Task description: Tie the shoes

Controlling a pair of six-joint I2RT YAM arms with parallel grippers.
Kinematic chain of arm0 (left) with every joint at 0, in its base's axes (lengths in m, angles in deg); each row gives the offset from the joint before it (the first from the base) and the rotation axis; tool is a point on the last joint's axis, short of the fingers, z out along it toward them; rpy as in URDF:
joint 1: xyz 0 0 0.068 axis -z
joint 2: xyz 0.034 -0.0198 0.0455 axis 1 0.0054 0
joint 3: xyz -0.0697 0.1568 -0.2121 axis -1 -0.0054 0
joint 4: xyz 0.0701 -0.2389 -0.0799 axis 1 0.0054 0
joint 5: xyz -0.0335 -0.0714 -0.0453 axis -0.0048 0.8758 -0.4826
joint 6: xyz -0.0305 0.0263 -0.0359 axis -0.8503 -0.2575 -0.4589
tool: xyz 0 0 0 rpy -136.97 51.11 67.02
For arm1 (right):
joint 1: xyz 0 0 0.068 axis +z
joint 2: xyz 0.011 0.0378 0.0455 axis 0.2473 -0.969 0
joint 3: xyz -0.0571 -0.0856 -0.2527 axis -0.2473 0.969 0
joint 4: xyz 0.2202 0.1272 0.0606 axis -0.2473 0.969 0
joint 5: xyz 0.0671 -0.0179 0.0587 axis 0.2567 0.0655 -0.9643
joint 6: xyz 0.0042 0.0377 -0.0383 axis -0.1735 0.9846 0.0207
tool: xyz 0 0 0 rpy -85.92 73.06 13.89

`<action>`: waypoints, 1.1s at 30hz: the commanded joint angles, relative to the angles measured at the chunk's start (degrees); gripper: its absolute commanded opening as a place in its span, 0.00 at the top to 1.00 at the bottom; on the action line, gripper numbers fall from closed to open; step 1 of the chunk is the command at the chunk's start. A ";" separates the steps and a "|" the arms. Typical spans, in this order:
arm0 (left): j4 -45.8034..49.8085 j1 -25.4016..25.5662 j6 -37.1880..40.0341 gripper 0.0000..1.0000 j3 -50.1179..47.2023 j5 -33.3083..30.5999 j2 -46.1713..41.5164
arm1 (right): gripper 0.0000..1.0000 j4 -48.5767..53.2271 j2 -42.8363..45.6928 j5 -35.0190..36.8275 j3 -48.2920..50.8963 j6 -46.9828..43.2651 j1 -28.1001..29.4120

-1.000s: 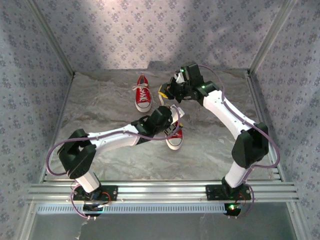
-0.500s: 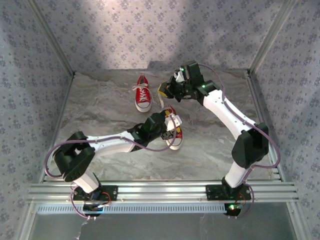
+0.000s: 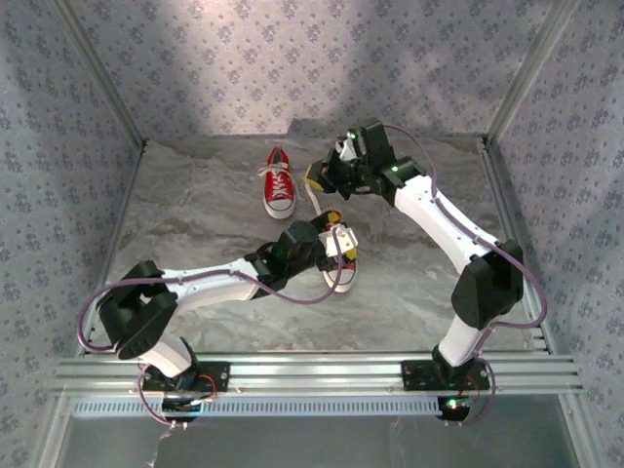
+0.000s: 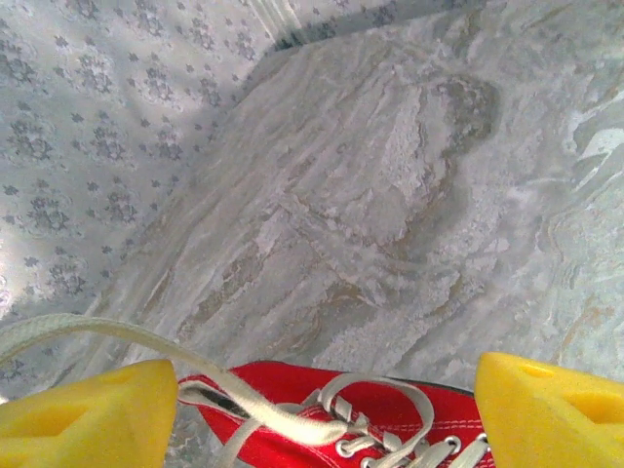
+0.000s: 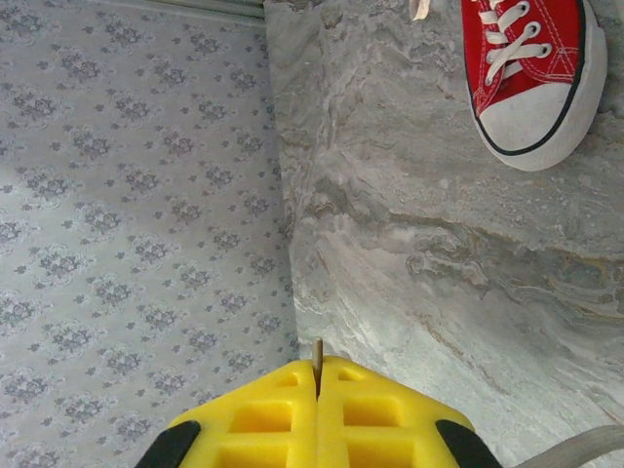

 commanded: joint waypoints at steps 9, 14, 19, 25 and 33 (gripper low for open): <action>1.60 0.24 -0.88 0.26 4.96 -6.69 2.71 | 1.00 1.50 1.67 -0.68 -2.97 -0.90 1.86; 5.41 0.24 0.18 0.31 7.90 -9.16 5.26 | 1.00 1.73 1.57 -0.60 -3.23 -1.20 2.14; 9.22 0.33 1.35 0.37 9.86 -12.76 7.04 | 1.00 2.19 1.64 -0.51 -3.42 -1.57 2.24; 13.64 0.68 3.16 0.44 10.86 -17.56 7.45 | 1.00 2.60 1.80 -0.25 -3.51 -1.91 2.00; 18.54 1.03 4.16 0.63 11.36 -19.79 7.81 | 1.00 2.86 1.91 -0.16 -3.49 -2.22 1.95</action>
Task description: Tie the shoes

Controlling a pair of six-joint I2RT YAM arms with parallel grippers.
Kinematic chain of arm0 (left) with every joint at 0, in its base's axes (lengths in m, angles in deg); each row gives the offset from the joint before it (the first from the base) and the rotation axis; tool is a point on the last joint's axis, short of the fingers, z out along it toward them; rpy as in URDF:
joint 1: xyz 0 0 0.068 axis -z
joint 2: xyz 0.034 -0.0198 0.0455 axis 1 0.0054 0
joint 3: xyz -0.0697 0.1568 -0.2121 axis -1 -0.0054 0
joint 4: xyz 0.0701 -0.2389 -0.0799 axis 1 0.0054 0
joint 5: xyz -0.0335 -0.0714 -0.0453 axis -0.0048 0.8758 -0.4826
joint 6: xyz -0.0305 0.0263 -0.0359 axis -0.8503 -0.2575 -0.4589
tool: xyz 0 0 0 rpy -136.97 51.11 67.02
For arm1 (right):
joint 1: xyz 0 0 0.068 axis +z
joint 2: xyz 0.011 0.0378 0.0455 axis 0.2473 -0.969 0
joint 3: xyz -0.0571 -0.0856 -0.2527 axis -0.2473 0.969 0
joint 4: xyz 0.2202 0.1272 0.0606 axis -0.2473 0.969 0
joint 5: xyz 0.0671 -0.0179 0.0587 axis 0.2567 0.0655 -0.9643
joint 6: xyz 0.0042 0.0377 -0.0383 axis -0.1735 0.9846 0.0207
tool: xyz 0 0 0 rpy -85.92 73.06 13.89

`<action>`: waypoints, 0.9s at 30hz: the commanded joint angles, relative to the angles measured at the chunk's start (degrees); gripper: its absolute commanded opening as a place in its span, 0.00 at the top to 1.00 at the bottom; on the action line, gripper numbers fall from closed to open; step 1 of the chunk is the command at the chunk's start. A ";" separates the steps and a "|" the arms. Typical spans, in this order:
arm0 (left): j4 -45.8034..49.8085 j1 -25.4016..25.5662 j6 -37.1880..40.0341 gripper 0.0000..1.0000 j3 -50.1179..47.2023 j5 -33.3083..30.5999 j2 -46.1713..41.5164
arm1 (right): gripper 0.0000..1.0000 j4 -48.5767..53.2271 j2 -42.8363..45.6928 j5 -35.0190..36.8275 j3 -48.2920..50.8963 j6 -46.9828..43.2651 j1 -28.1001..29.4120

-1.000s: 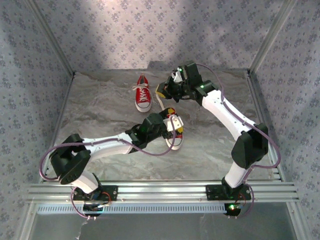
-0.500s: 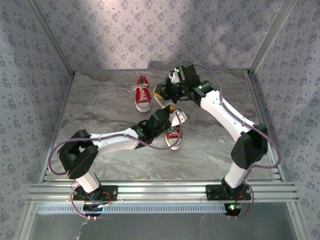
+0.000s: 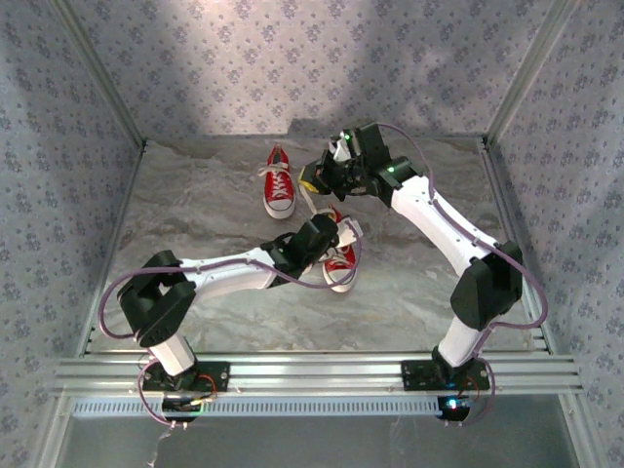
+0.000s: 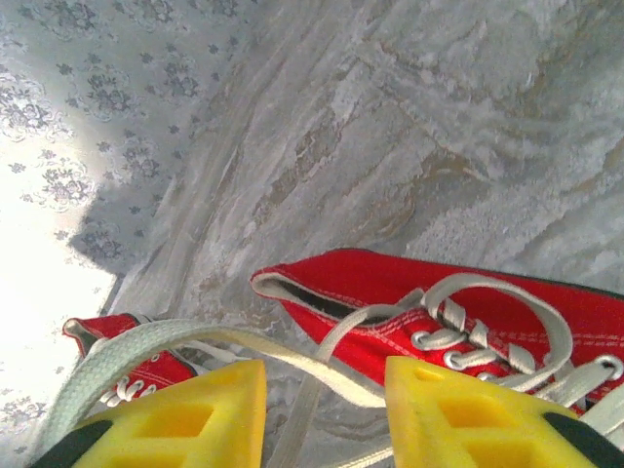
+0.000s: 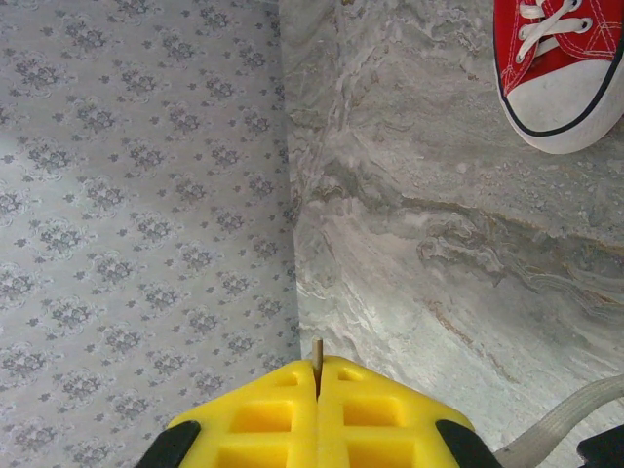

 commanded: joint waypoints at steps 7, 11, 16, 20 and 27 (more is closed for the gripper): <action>6.67 0.50 -0.38 0.64 1.27 -0.86 0.34 | 1.00 2.25 2.19 0.01 -2.31 -1.58 -0.11; 8.25 0.42 -1.05 0.51 1.15 0.63 -0.44 | 1.00 2.49 2.22 0.03 -2.31 -1.73 -0.34; 10.12 0.25 -2.92 0.38 2.22 2.82 -0.36 | 1.00 2.68 2.21 0.22 -1.88 -2.00 -0.85; 11.59 0.25 -5.04 0.33 2.61 5.14 -0.99 | 1.00 2.85 1.96 0.00 -1.48 -2.35 -1.95; 13.95 0.42 -9.20 0.28 0.46 5.78 -4.56 | 1.00 2.24 2.06 -0.09 -0.20 -2.55 -3.25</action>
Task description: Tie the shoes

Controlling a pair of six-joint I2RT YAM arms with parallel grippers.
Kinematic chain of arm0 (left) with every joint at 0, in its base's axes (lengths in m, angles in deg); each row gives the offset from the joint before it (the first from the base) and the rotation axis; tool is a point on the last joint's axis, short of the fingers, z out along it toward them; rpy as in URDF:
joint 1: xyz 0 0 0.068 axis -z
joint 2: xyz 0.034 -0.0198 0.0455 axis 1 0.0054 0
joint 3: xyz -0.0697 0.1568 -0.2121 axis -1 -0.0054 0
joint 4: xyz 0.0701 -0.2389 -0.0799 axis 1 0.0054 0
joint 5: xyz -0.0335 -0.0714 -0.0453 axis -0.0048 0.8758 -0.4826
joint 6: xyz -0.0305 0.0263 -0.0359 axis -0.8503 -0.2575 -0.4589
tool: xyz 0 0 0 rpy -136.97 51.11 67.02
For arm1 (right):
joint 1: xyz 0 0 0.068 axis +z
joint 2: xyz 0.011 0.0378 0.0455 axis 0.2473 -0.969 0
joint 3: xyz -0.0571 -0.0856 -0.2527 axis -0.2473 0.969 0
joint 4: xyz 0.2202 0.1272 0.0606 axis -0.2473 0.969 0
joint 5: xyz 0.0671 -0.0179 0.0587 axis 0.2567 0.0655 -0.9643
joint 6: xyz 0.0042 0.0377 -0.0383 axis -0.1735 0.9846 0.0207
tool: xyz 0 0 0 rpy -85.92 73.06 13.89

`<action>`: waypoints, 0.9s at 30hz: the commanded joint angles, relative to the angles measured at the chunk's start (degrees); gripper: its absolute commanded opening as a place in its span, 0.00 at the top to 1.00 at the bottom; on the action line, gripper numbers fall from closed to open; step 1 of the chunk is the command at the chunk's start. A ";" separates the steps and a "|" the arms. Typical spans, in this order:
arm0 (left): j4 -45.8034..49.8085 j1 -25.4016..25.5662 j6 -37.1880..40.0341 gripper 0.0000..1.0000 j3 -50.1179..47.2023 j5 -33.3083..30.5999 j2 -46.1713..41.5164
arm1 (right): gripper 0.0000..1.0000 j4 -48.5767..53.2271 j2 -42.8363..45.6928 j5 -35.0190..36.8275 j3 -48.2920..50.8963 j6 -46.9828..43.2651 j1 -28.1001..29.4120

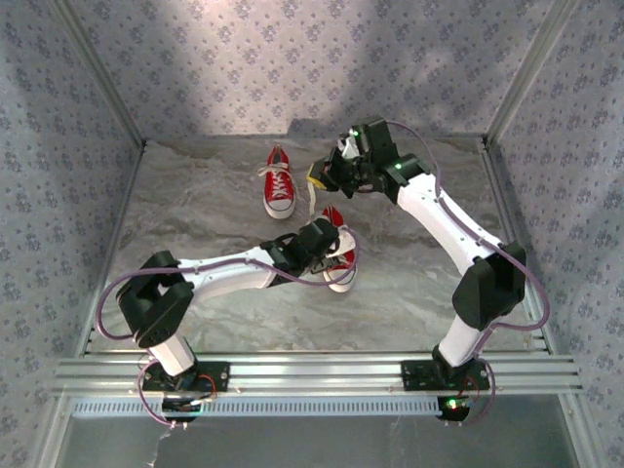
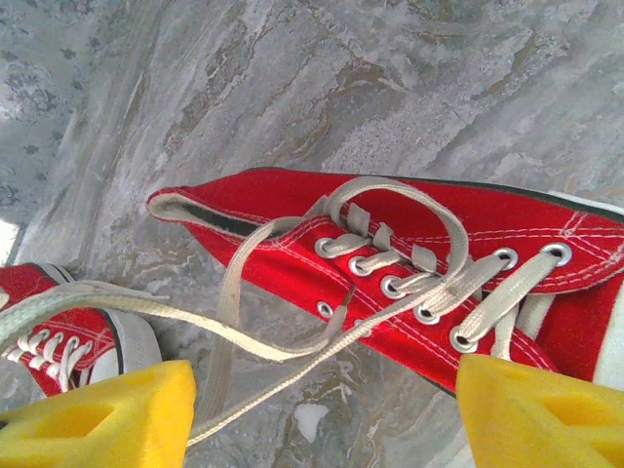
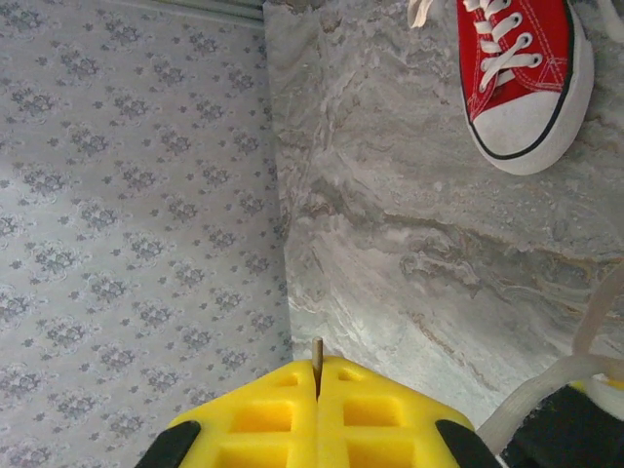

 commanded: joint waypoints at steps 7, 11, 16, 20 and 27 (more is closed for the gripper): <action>2.86 0.55 -4.85 0.27 -3.26 1.53 -6.23 | 1.00 -0.06 1.55 -0.67 0.24 -1.26 -1.20; 3.02 0.55 -5.40 0.27 -4.85 1.36 -6.23 | 1.00 -0.16 1.71 -0.77 0.50 -1.35 -1.44; 2.01 0.55 -6.72 0.26 -7.24 2.48 -7.17 | 1.00 -0.32 2.11 -0.95 0.79 -1.35 -1.50; 0.90 0.55 -8.16 0.26 -9.23 3.89 -8.43 | 1.00 -0.35 2.43 -0.95 0.77 -1.41 -1.55; -4.75 -0.38 -12.58 0.23 -15.57 7.06 -13.92 | 1.00 -0.09 3.45 -0.68 1.05 -1.88 -1.64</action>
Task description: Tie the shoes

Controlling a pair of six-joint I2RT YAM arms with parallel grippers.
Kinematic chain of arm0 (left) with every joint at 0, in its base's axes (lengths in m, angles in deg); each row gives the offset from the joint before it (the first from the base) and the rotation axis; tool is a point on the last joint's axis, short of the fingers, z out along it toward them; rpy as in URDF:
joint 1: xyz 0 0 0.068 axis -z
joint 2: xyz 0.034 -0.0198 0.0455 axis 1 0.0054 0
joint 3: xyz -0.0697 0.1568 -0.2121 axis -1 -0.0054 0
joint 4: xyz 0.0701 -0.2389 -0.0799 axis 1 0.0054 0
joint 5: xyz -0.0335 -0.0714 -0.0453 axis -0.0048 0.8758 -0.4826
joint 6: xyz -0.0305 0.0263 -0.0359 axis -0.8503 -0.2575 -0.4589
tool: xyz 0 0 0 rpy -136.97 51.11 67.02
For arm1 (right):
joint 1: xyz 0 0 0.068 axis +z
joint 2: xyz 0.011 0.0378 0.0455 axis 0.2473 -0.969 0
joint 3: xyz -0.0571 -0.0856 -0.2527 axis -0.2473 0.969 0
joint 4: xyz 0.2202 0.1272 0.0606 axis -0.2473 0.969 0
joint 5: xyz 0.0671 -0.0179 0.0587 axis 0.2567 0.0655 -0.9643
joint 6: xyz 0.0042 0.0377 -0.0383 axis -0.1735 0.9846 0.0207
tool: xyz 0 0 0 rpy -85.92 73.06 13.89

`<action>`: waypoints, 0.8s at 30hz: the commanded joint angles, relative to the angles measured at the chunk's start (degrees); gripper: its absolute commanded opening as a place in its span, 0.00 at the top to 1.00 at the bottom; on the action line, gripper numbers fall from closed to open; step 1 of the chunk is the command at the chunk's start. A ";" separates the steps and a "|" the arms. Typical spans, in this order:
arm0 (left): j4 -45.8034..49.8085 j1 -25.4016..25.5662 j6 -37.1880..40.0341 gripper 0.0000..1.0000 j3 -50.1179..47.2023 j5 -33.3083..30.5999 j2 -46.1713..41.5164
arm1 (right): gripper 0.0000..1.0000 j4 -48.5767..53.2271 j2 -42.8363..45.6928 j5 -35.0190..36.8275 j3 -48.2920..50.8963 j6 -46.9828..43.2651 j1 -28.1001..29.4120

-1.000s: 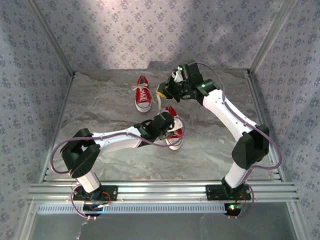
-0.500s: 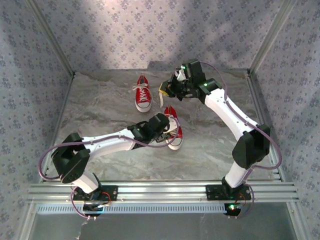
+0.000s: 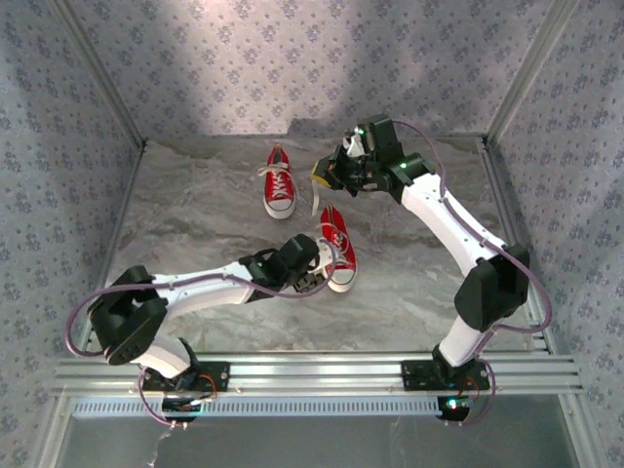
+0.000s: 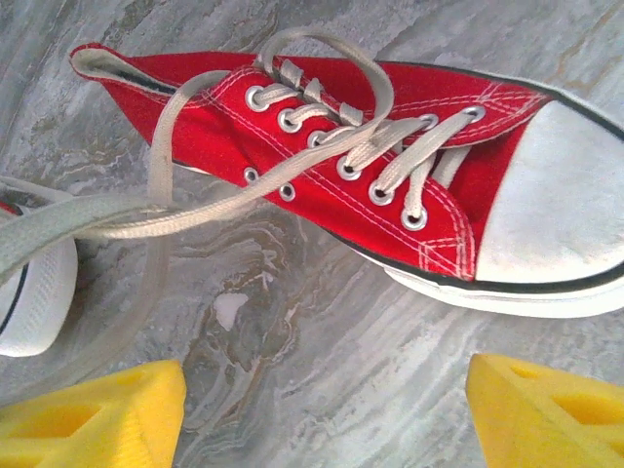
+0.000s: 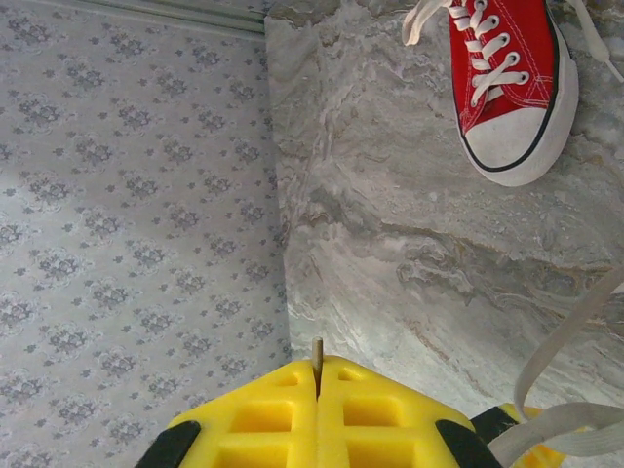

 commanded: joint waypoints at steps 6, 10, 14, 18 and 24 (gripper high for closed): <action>-9.46 -2.32 -7.83 0.17 -8.37 7.11 -9.92 | 1.00 0.42 3.23 -0.44 0.83 -2.02 -0.44; -15.04 -3.35 -9.73 0.17 -14.05 11.19 -13.33 | 1.00 0.55 3.59 -0.40 0.92 -2.46 -0.48; -21.41 -3.79 -9.95 0.17 -19.18 13.55 -15.91 | 1.00 0.78 3.72 -0.90 1.05 -3.21 -0.32; -26.60 -4.08 -9.25 0.18 -22.54 16.25 -18.38 | 1.00 0.93 4.18 -1.45 1.45 -4.47 0.19; -28.10 -5.53 -10.32 0.18 -23.71 18.47 -19.40 | 1.00 1.39 5.07 -1.54 1.45 -6.74 1.12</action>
